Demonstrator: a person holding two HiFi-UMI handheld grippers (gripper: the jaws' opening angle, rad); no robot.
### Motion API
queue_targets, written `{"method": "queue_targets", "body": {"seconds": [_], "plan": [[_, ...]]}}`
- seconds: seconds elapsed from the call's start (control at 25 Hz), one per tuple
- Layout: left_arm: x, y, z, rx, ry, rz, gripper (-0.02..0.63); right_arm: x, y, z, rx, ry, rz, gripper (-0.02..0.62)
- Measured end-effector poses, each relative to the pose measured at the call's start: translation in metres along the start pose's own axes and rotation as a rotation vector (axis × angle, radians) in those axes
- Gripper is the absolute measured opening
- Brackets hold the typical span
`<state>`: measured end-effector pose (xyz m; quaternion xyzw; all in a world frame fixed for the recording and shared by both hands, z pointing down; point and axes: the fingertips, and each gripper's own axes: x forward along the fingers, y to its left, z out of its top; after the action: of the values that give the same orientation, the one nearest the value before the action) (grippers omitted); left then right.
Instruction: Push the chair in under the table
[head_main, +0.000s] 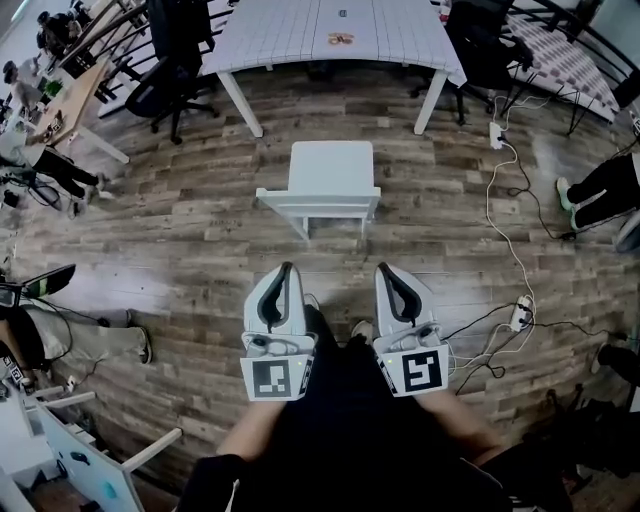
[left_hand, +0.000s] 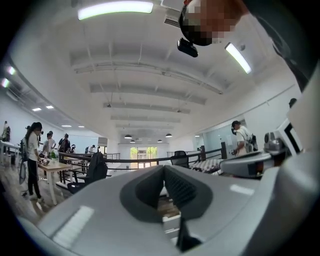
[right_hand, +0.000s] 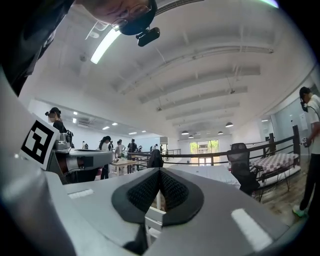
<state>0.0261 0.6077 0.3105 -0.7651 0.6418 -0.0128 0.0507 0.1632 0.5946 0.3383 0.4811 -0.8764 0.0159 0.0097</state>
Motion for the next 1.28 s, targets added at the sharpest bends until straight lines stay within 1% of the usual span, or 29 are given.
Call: {"method": "queue_targets", "body": {"seconds": [0.08,0.16,0.32,0.4,0.52,0.6,0.68,0.8,0.96,1.12,1.28], "plan": [[0.003,0.001,-0.002,0.01,-0.002,0.001,0.009,-0.001,-0.006,-0.001,-0.003,-0.003,-0.002,-0.002],[0.009,0.003,-0.008,0.018,0.007,-0.001,0.009,0.0,-0.014,-0.003,-0.034,-0.002,-0.013,-0.002],[0.028,0.011,-0.019,0.011,0.021,0.002,0.009,0.014,-0.041,-0.009,-0.032,0.024,-0.081,-0.002],[0.041,0.016,-0.02,0.011,0.019,-0.002,0.009,0.024,-0.048,-0.011,-0.031,0.028,-0.086,-0.002],[0.063,0.027,-0.026,0.008,0.023,-0.017,0.009,0.046,-0.047,-0.009,-0.022,0.031,-0.077,-0.002],[0.075,0.043,-0.03,-0.003,0.026,-0.019,0.009,0.066,-0.041,-0.006,-0.02,0.028,-0.071,-0.002],[0.091,0.061,-0.036,-0.031,0.036,-0.018,0.009,0.09,-0.038,-0.004,-0.017,0.022,-0.069,-0.002],[0.125,0.081,-0.045,-0.067,0.047,-0.008,0.009,0.128,-0.048,-0.007,-0.024,0.048,-0.071,-0.002],[0.17,0.112,-0.057,-0.082,0.064,-0.019,0.009,0.183,-0.057,-0.013,-0.044,0.092,-0.064,-0.002],[0.207,0.15,-0.063,-0.082,0.082,-0.033,0.009,0.234,-0.06,-0.005,-0.085,0.119,-0.051,-0.002],[0.234,0.183,-0.067,-0.095,0.086,-0.033,0.009,0.274,-0.071,-0.005,-0.086,0.143,-0.091,-0.003]]}}
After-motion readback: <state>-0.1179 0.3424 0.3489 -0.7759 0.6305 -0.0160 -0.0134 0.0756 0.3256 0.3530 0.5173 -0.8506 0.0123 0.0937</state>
